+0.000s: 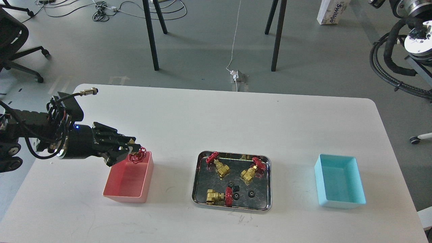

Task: Place valve in pink box and gear in blue box
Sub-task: 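Lift the valve and carry it with the left gripper over the pink box, then lower the valve into the pink box and open the left gripper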

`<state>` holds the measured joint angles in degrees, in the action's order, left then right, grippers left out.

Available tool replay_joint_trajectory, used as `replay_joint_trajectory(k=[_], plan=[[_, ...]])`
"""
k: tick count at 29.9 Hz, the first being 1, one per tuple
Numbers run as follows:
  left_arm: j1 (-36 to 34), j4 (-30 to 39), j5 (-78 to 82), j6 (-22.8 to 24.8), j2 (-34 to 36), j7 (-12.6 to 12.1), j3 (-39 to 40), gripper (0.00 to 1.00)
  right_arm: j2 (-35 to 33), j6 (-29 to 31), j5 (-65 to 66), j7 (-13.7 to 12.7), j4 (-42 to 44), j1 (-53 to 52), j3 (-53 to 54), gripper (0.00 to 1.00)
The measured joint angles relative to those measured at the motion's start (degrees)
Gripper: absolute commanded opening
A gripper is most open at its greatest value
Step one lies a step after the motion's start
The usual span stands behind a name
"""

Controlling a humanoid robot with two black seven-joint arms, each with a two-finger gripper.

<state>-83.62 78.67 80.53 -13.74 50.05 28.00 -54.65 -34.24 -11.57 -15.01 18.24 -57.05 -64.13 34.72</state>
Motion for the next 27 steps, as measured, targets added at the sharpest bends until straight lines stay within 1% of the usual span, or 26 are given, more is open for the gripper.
replay_joint_trajectory(k=[7, 11, 15, 19, 21, 27], plan=[[4.1, -4.9, 1.6, 0.0, -0.5, 0.0, 0.3, 0.05, 0.0, -0.3, 0.0, 0.0, 0.0, 1.0, 0.3, 0.99], [6.9, -8.4, 1.4, 0.0, -2.6, 0.0, 0.4, 0.05, -0.1, -0.3, 0.0, 0.0, 0.0, 1.5, 0.3, 0.99], [10.2, -11.0, 1.1, -0.1, -4.1, 0.0, 3.1, 0.06, -0.3, -0.3, 0.0, 0.1, 0.0, 1.9, 0.4, 0.99], [13.9, -11.8, 1.2, -0.1, -4.4, 0.0, 6.9, 0.06, -0.4, -0.3, 0.0, 0.1, 0.0, 2.3, 0.4, 0.99], [14.7, -11.9, 1.4, 0.0, -4.4, 0.0, 7.9, 0.06, -0.6, -0.3, 0.0, 0.1, 0.0, 2.4, 0.5, 0.99], [15.8, -13.6, 1.5, 0.0, -5.5, 0.0, 8.4, 0.08, -0.7, -0.3, 0.0, 0.1, -0.1, 2.9, 0.5, 0.99]])
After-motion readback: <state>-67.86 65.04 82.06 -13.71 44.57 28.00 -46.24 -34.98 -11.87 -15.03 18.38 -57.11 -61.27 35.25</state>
